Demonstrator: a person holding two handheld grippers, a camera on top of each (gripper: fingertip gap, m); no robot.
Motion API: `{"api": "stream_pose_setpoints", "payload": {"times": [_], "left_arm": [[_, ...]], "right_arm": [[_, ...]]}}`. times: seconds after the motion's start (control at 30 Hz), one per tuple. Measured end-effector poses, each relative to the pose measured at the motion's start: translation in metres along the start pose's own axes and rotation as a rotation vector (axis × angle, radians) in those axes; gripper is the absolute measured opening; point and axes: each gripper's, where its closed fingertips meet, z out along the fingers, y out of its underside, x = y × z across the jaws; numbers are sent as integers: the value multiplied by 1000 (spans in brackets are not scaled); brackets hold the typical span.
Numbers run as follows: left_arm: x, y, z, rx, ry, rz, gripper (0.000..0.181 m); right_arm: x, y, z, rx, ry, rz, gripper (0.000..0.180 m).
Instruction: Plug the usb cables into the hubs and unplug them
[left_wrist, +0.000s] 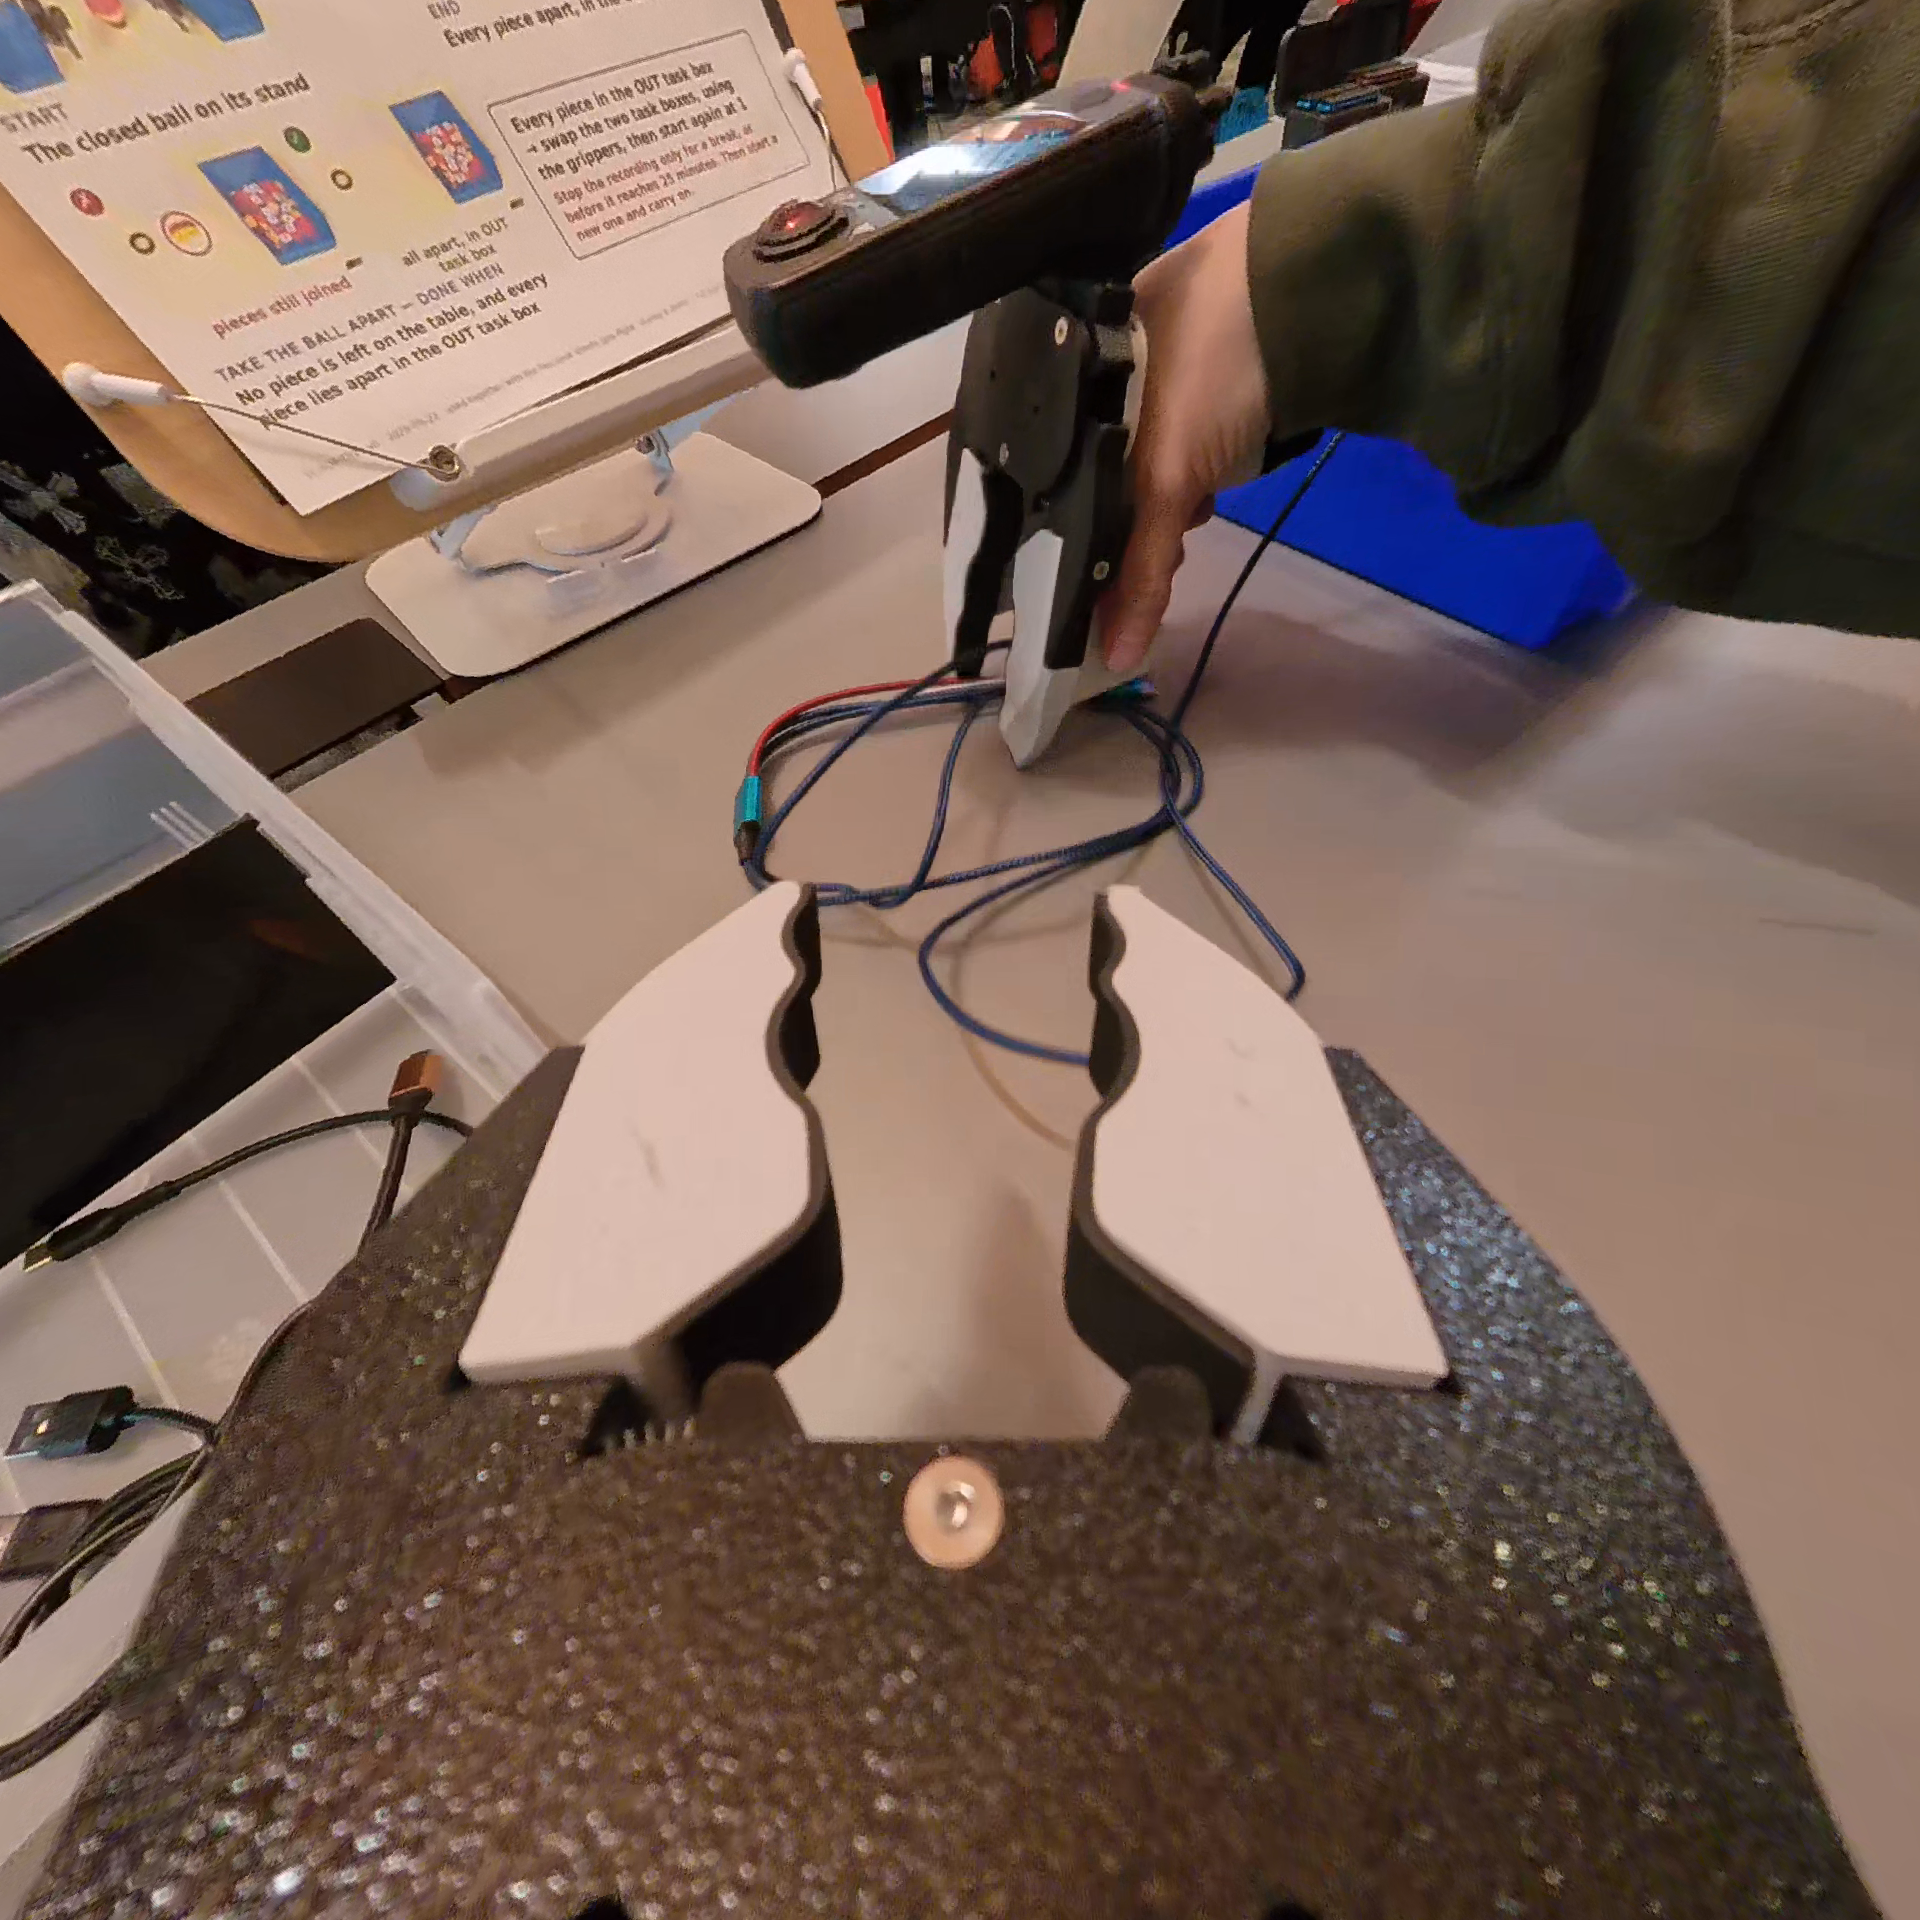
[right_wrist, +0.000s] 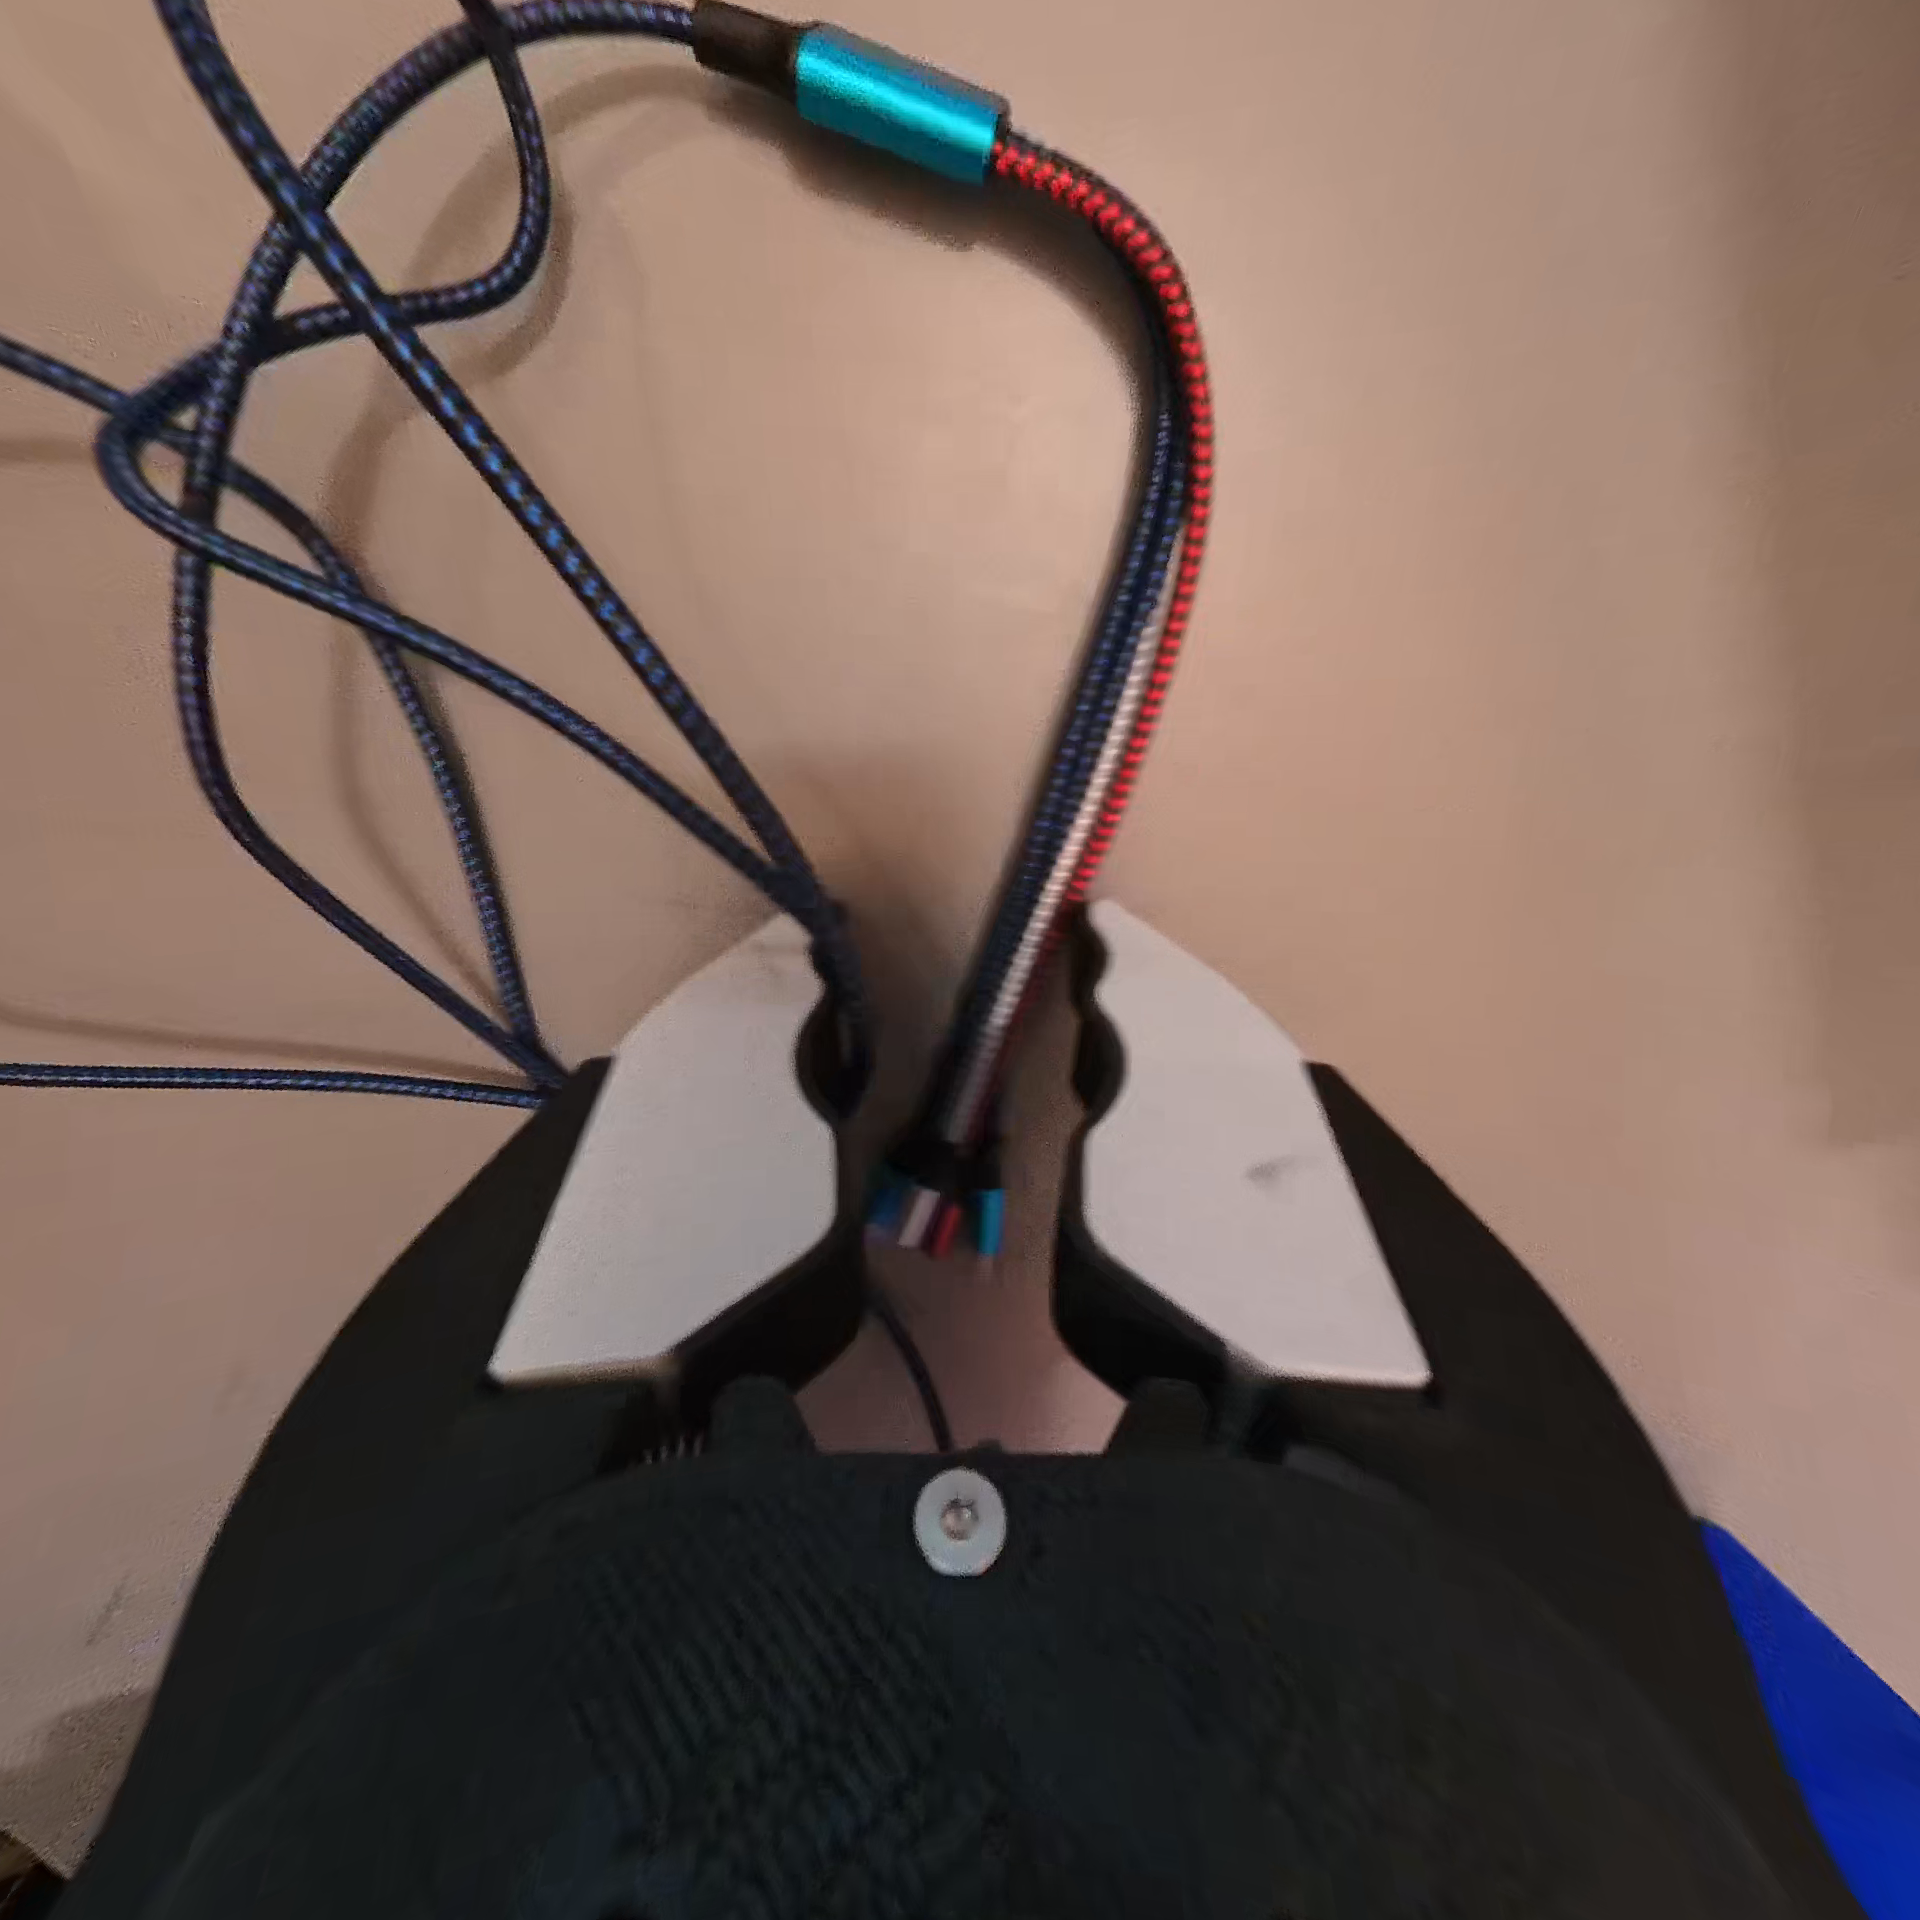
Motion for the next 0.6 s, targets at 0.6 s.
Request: {"api": "stream_pose_setpoints", "payload": {"times": [0.6], "left_arm": [[-2, -10, -13, 38, -18, 10, 46]], "right_arm": [[13, 15, -186, 393, 158, 37, 6]]}}
